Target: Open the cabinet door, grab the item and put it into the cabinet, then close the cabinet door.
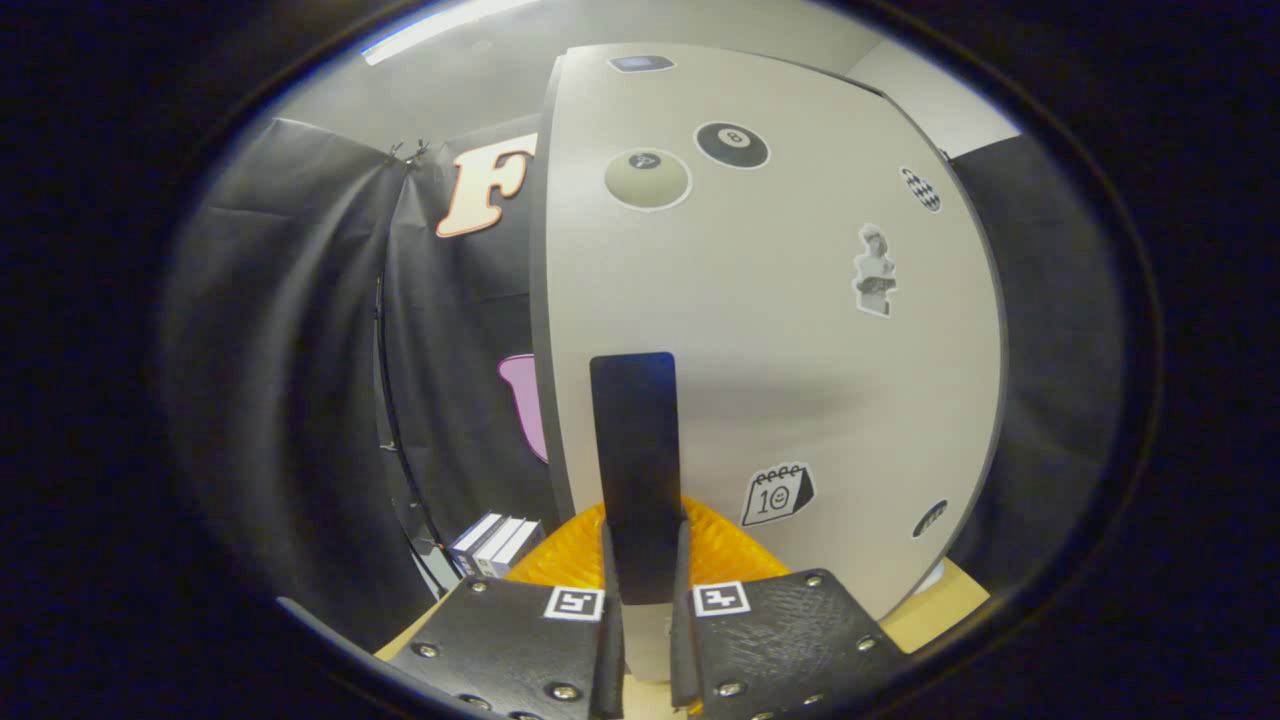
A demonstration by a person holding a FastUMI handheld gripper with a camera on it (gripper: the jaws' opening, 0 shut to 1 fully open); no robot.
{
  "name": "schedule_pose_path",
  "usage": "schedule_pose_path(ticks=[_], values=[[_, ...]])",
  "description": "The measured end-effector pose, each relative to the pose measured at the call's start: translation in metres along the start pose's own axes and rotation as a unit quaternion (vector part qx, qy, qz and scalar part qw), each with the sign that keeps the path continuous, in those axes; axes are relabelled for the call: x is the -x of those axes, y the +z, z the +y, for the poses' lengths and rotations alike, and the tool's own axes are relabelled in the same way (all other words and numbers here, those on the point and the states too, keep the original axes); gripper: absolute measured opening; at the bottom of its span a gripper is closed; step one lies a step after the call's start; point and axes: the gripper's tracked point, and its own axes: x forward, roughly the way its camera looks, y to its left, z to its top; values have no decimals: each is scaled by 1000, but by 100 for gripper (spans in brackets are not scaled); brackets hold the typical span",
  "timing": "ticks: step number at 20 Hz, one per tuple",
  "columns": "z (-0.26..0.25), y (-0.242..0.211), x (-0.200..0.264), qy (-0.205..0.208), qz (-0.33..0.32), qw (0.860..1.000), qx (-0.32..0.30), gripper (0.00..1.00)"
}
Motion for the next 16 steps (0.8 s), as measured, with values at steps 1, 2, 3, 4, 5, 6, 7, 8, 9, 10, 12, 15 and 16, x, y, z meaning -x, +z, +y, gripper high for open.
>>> schedule_pose_path(ticks=[1, 2, 3, 4, 5, 6, 7, 8, 9, 10, 12, 15, 16], values=[[-2, 0, 6, -3, 0, 1000, 2, 18], [-4, -1, 12, -6, 0, 1000, 4, 18], [-6, 0, 19, -9, 0, 1000, 3, 18], [-8, -1, 26, -11, 2, 1000, 3, 18], [-10, 0, 33, -13, 2, 1000, 3, 18], [-12, -1, 42, -13, 3, 1000, 4, 18], [-14, -1, 50, -16, 3, 1000, 4, 18], [-17, -2, 57, -18, 3, 1000, 4, 18], [-20, -1, 63, -20, 4, 1000, 3, 18], [-26, -4, 74, -20, 7, 1000, 1, 18], [-36, -3, 92, -22, 9, 1000, -3, 18], [-60, -3, 121, -32, 11, 999, -3, 18], [-68, -2, 131, -35, 12, 999, -5, 18]])
